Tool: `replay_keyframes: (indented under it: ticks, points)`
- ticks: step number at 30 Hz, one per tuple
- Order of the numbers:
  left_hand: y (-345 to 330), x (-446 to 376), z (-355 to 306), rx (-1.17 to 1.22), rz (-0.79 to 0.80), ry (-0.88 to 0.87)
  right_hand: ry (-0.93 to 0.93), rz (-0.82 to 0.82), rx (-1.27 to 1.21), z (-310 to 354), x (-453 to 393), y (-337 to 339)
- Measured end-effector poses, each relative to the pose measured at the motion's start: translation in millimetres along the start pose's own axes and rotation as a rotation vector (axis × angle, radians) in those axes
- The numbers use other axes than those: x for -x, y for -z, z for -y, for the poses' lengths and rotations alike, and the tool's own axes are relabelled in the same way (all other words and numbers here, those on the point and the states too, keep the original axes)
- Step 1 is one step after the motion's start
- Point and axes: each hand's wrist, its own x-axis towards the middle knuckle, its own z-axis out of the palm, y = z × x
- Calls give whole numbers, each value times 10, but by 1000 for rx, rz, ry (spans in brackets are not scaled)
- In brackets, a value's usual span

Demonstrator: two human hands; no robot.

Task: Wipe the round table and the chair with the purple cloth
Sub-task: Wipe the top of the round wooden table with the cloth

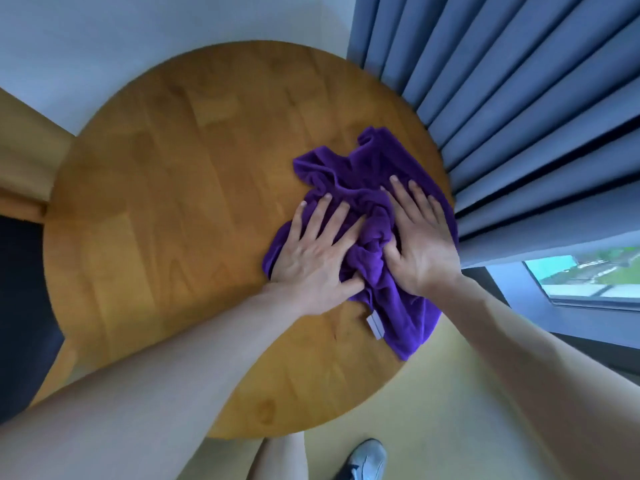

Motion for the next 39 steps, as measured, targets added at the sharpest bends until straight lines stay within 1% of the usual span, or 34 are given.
replay_keyframes:
  ticks: [6, 11, 14, 17, 22, 26, 28, 33, 39]
  points:
    - [151, -805, 404, -26, -8, -63, -63, 18, 89, -62, -780, 179]
    - [290, -1187, 837, -23, -30, -93, -126, -1, 118, 100, -1307, 214]
    - [360, -1298, 1102, -33, -35, -78, -145, -9, 121, 254, -1568, 195]
    - [412, -1319, 1369, -16, -65, -18, -147, -17, 119, 465, -1844, 149]
    - [451, -1083, 1823, -7, -109, 188, -93, -6, 130, 978, -2290, 14]
    - [434, -584, 1989, 19, -174, 397, 44, 41, 151, 1478, -2392, -144]
    - [407, -288, 1975, 34, -173, 492, 138, 65, 153, 1671, -2314, -215]
    - [295, 390, 1738, 71, -153, 682, 368, 119, 116, 1939, -1960, -342]
    - [139, 721, 1092, 137, -168, 987, 502, 144, 114, 1816, -1565, -384]
